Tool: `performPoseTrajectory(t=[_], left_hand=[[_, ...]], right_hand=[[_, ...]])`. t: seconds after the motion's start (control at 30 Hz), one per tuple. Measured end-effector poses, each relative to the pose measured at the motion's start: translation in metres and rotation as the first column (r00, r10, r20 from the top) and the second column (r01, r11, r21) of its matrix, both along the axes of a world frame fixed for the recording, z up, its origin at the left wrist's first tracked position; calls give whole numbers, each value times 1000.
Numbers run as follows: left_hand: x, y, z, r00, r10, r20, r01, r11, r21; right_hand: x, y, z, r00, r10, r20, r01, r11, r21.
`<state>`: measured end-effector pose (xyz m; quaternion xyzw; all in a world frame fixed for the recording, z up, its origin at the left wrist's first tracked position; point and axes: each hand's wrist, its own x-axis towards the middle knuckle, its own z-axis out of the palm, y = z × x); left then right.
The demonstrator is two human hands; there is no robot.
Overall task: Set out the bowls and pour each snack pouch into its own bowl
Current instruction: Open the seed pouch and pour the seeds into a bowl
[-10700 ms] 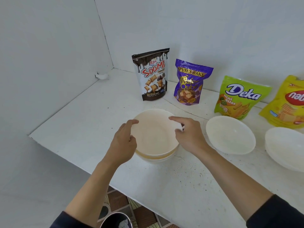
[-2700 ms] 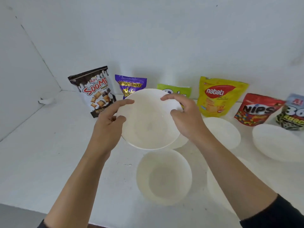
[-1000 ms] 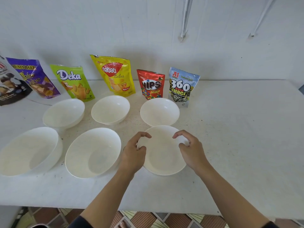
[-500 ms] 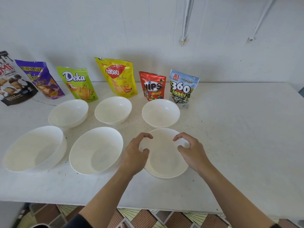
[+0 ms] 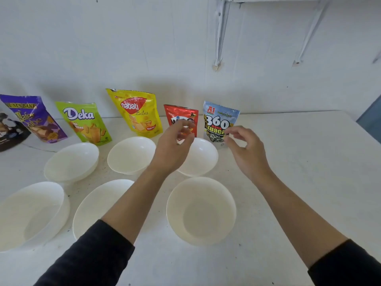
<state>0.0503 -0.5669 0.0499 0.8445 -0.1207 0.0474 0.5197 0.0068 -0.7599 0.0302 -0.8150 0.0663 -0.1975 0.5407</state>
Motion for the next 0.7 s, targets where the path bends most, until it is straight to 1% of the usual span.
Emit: performPoseTrajectory(t=[0.17, 0.27, 0.37, 0.47, 0.5, 0.53, 0.6, 0.7], left_hand=[[57, -31, 4, 994, -57, 92, 53, 998, 44], [84, -51, 0, 980, -104, 170, 85, 989, 118], [111, -67, -4, 953, -168, 250, 98, 958, 271], [134, -73, -6, 906, -235, 352, 58, 892, 448], [141, -74, -5, 898, -256, 359, 50, 869, 493], [147, -73, -4, 897, -280, 342, 60, 844, 533], [160, -72, -1, 902, -343, 262, 120, 782, 612], [171, -73, 3, 905, -407, 126, 187, 644, 742]], right_hand=[[48, -14, 12, 994, -73, 75, 77, 996, -42], [74, -24, 9, 986, -148, 72, 153, 986, -64], [95, -32, 3, 984, -169, 49, 173, 979, -106], [110, -38, -1, 979, -199, 34, 202, 967, -153], [114, -40, -3, 980, -198, 27, 200, 967, -157], [118, -42, -5, 982, -191, 16, 191, 968, -162], [125, -44, -12, 986, -167, -25, 161, 974, -160], [132, -45, -23, 984, -145, -105, 135, 986, -98]])
